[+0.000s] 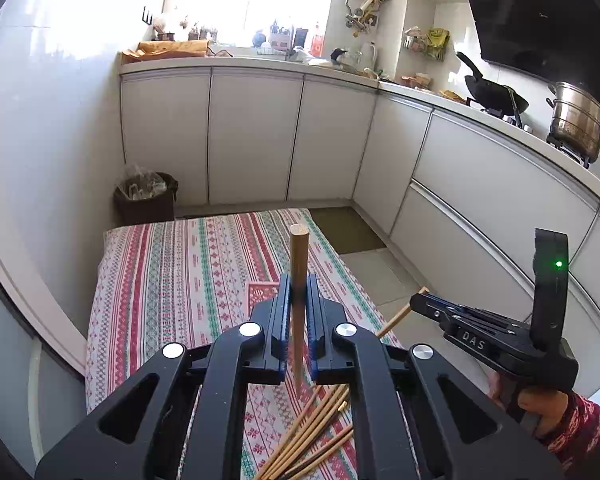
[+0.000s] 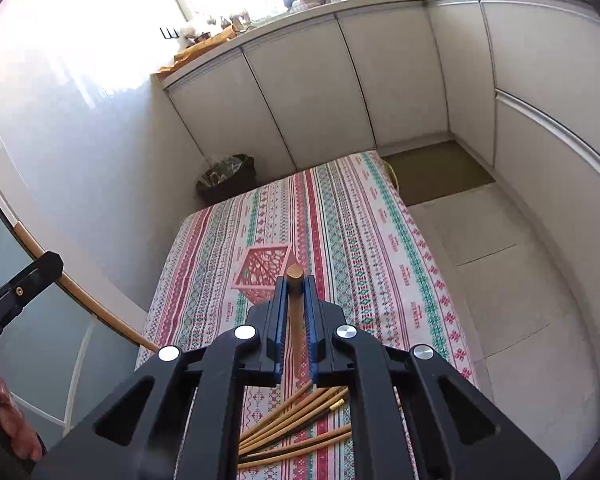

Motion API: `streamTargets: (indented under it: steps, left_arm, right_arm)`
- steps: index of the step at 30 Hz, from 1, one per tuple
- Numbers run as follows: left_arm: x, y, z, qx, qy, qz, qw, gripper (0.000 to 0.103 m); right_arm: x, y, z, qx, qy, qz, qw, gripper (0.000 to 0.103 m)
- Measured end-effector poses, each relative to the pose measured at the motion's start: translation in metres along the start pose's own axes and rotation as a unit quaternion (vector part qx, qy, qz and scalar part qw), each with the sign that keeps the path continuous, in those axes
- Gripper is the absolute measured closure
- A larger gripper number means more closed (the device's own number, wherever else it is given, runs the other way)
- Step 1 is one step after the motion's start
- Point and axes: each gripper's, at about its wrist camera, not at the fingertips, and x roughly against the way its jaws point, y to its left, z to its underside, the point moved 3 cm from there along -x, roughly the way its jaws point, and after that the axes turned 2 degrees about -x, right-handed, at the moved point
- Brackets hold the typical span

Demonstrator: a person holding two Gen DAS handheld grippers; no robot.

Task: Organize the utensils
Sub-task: 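Lift both held chopsticks upright and lower them into the pink holder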

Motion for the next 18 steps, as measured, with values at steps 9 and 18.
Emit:
streamTargets:
  steps: [9,18]
  left_arm:
    - [-0.034,0.012,-0.044,0.026,-0.048,-0.057,0.9969,0.097]
    - [-0.103,0.03,-0.05,0.042,-0.036,-0.075,0.9956,0.096]
  right_arm:
    - [0.019,0.011,-0.08,-0.011,-0.078,-0.03,0.996,0.094]
    - [-0.015,0.019,-0.114,-0.016,-0.1,-0.037,0.994,0.094]
